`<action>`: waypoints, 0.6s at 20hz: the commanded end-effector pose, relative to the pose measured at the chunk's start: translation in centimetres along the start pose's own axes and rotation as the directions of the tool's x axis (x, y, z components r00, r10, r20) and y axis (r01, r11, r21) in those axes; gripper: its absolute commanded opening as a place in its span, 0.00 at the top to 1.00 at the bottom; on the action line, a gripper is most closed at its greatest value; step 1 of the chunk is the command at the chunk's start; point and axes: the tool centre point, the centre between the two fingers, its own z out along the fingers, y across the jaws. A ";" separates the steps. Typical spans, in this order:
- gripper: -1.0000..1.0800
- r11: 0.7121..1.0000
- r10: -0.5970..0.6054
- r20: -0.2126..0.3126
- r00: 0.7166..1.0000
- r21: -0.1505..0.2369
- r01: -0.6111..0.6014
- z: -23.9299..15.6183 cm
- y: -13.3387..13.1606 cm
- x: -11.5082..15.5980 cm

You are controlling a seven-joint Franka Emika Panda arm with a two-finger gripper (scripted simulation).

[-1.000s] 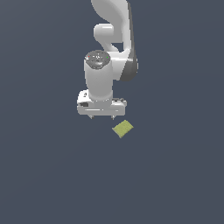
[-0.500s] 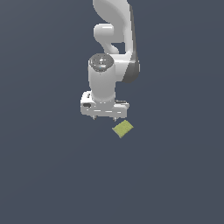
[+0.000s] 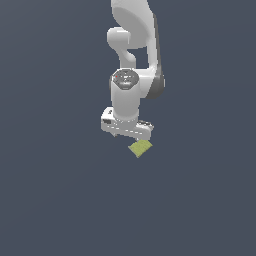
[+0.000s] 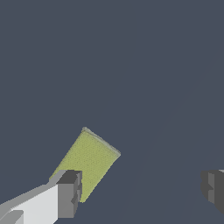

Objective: Pick up the object and move it to a goal position.

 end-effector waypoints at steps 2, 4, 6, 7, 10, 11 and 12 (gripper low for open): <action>0.04 0.997 0.079 -0.001 0.997 0.004 -0.079 1.1 -1.1 -0.5; 0.04 0.992 0.125 -0.001 0.992 0.006 -0.125 1.7 -1.6 -0.9; 0.04 0.985 0.170 -0.002 0.985 0.008 -0.170 2.3 -2.2 -1.2; 0.04 0.981 0.192 -0.002 0.981 0.009 -0.192 2.6 -2.5 -1.4; 0.04 0.966 0.259 -0.002 0.966 0.011 -0.259 3.5 -3.3 -1.9; 0.04 0.959 0.282 -0.002 0.960 0.012 -0.282 3.8 -3.6 -2.1; 0.04 0.953 0.304 -0.002 0.953 0.013 -0.304 4.1 -3.8 -2.2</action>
